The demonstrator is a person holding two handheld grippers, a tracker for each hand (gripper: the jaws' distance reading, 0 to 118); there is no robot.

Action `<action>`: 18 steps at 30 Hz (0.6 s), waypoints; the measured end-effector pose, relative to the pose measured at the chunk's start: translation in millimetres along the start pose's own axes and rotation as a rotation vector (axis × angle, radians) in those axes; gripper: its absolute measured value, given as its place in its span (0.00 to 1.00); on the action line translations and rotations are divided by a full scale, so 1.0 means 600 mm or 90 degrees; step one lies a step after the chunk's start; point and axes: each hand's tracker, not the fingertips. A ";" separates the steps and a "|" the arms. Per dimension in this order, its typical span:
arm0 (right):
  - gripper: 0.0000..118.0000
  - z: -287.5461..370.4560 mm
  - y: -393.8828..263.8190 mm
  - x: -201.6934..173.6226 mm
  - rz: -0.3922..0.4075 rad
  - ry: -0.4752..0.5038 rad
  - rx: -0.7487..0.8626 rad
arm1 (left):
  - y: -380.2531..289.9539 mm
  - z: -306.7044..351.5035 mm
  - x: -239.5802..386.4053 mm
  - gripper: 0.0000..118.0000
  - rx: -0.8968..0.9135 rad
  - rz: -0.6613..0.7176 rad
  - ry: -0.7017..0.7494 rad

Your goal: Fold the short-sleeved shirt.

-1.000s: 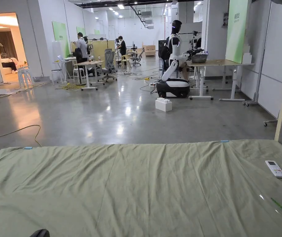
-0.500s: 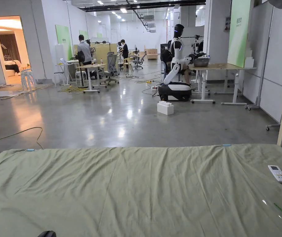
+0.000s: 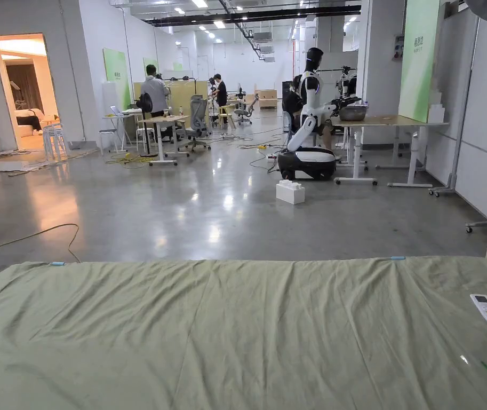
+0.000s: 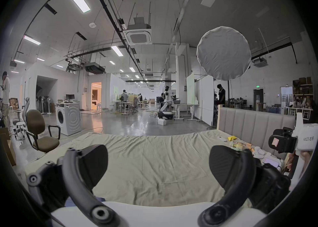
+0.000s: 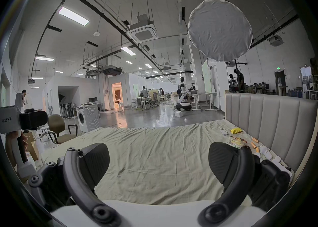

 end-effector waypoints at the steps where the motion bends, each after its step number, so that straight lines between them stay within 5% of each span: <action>1: 1.00 -0.001 0.000 0.000 0.000 -0.003 0.001 | 0.003 0.002 0.003 1.00 0.005 0.001 -0.001; 18: 1.00 -0.009 0.004 -0.004 0.009 -0.002 -0.007 | 0.011 -0.003 0.007 1.00 0.005 -0.007 0.031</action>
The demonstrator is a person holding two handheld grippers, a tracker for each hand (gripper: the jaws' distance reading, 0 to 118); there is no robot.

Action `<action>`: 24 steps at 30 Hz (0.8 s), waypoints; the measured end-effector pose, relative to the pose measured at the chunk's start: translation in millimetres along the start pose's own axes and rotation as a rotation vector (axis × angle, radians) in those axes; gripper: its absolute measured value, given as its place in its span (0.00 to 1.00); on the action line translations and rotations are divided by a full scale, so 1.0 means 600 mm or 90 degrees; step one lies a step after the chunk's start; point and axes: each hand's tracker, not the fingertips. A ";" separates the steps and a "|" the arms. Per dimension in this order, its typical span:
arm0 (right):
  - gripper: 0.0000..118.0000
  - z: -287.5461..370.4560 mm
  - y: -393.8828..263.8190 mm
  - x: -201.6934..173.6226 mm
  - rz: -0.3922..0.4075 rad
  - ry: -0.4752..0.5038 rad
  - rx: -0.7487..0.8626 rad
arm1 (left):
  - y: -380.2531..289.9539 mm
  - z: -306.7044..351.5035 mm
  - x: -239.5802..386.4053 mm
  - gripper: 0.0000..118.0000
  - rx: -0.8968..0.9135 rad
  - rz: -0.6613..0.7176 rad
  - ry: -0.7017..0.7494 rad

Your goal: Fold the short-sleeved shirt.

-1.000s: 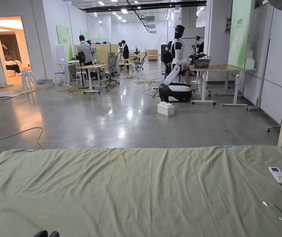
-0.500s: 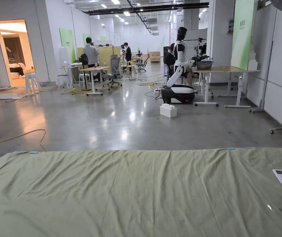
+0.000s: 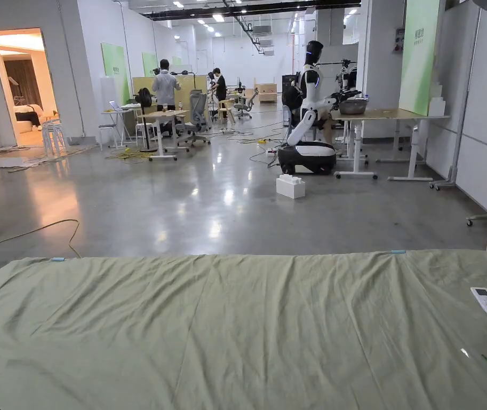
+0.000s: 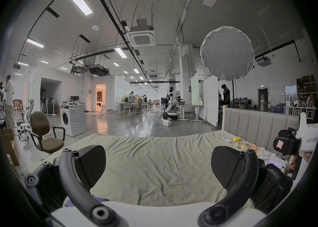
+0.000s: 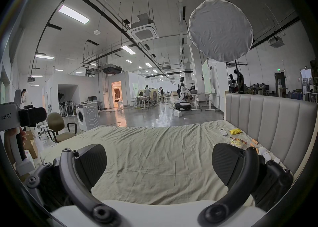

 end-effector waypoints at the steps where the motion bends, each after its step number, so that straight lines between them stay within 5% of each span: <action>1: 1.00 -0.001 0.000 -0.001 0.000 0.001 0.000 | 0.000 -0.001 0.000 1.00 -0.003 0.001 0.002; 11: 1.00 -0.003 0.000 -0.003 0.004 0.005 -0.009 | -0.006 -0.001 0.001 1.00 -0.012 0.006 0.004; 16: 1.00 -0.007 0.007 0.000 -0.045 0.056 -0.039 | -0.008 -0.002 -0.002 1.00 -0.018 0.019 0.005; 24: 1.00 -0.001 0.031 -0.016 -0.056 -0.028 -0.018 | 0.009 0.008 -0.017 1.00 -0.016 0.075 -0.011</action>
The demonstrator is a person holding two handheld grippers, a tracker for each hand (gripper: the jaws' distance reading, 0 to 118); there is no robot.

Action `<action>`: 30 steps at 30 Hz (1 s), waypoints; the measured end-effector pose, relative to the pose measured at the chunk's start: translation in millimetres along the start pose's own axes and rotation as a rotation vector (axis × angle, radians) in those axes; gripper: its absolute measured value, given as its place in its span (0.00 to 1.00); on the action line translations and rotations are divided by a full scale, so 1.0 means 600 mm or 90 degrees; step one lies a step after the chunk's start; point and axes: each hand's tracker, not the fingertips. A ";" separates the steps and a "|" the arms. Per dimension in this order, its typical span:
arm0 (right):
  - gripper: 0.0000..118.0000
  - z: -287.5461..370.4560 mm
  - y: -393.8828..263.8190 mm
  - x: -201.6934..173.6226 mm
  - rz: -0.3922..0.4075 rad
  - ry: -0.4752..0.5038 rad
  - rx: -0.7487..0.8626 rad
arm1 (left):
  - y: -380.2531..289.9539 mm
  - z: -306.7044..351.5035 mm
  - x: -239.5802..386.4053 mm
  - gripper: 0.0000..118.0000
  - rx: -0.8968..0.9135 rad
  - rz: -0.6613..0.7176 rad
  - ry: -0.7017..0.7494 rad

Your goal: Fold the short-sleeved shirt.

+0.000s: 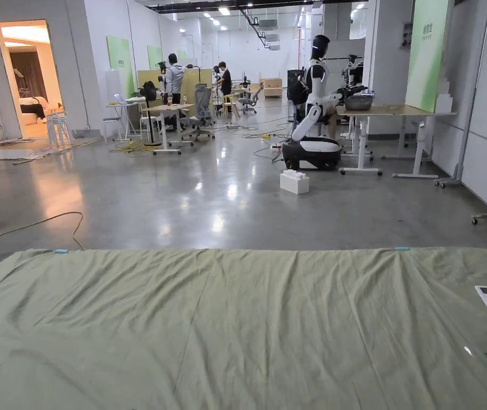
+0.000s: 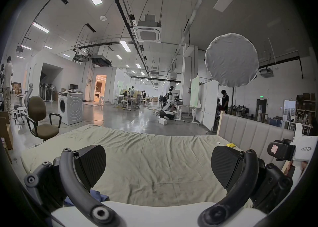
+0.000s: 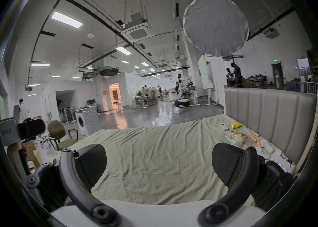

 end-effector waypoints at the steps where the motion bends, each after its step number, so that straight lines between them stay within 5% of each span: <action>1: 1.00 0.000 0.002 -0.002 -0.004 -0.011 -0.003 | 0.001 0.000 0.001 1.00 0.000 -0.001 0.003; 13: 1.00 0.011 0.026 -0.020 -0.034 -0.026 -0.031 | 0.000 0.001 0.009 1.00 -0.008 0.008 -0.013; 21: 1.00 0.005 0.036 -0.005 -0.123 -0.051 -0.076 | 0.004 0.002 0.015 1.00 -0.006 0.000 -0.019; 30: 1.00 -0.004 0.037 -0.009 -0.087 -0.072 -0.088 | 0.007 0.001 0.016 1.00 -0.006 -0.008 -0.022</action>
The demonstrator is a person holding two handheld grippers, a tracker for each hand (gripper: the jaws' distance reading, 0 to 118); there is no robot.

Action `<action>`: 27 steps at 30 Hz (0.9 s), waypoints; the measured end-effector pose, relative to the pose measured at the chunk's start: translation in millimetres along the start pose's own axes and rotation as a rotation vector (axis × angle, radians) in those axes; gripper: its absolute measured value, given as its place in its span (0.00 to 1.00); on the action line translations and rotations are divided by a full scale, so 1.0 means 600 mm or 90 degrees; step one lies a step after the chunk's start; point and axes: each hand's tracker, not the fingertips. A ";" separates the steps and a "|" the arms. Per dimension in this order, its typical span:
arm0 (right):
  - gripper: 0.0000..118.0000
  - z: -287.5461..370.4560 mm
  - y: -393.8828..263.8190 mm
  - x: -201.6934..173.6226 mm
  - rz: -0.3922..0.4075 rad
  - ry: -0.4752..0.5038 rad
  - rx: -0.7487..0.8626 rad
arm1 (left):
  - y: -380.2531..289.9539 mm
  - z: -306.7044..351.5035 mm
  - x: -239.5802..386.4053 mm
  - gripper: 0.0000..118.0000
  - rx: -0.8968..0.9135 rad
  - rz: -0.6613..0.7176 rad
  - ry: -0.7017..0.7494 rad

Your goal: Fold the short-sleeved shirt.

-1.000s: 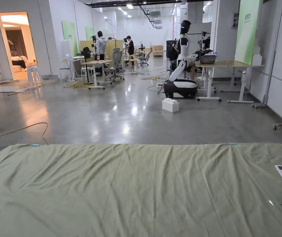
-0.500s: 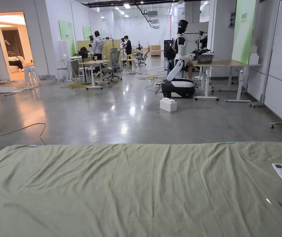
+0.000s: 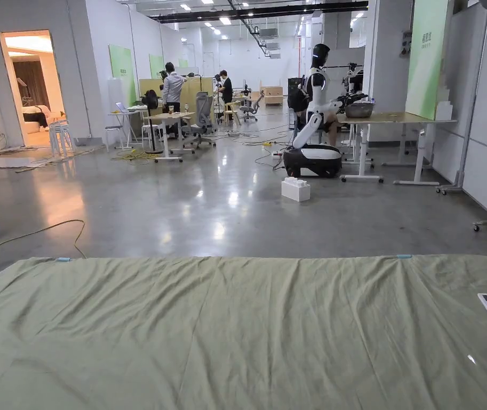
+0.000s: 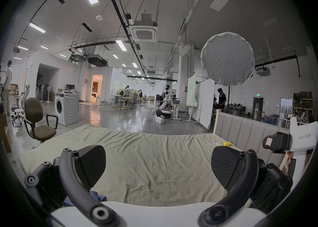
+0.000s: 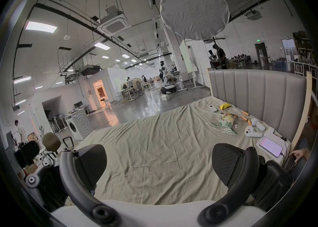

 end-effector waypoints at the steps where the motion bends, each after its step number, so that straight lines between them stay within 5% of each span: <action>1: 1.00 -0.002 -0.001 0.000 -0.001 0.001 -0.002 | 0.000 0.000 0.000 1.00 0.000 0.001 0.000; 7: 1.00 -0.012 -0.006 0.000 -0.019 -0.034 0.002 | -0.002 -0.002 0.001 1.00 -0.008 -0.006 -0.003; 11: 1.00 -0.016 -0.018 -0.003 0.036 -0.028 0.004 | -0.004 -0.006 0.002 1.00 -0.011 -0.012 -0.002; 15: 1.00 -0.025 -0.059 0.021 0.137 0.096 0.131 | -0.028 -0.015 0.003 1.00 0.008 -0.022 0.008; 16: 1.00 -0.026 -0.054 0.015 0.163 0.065 0.132 | -0.031 -0.017 0.005 1.00 0.001 -0.027 0.019; 18: 1.00 -0.030 -0.056 0.008 0.153 0.023 0.059 | -0.036 -0.015 0.007 1.00 -0.021 -0.047 0.041; 22: 1.00 -0.020 -0.058 -0.002 0.175 0.066 0.097 | -0.032 -0.013 0.010 1.00 -0.006 -0.064 0.029; 27: 1.00 -0.019 -0.050 0.002 0.132 0.102 0.092 | -0.031 -0.015 0.013 1.00 -0.002 -0.057 0.032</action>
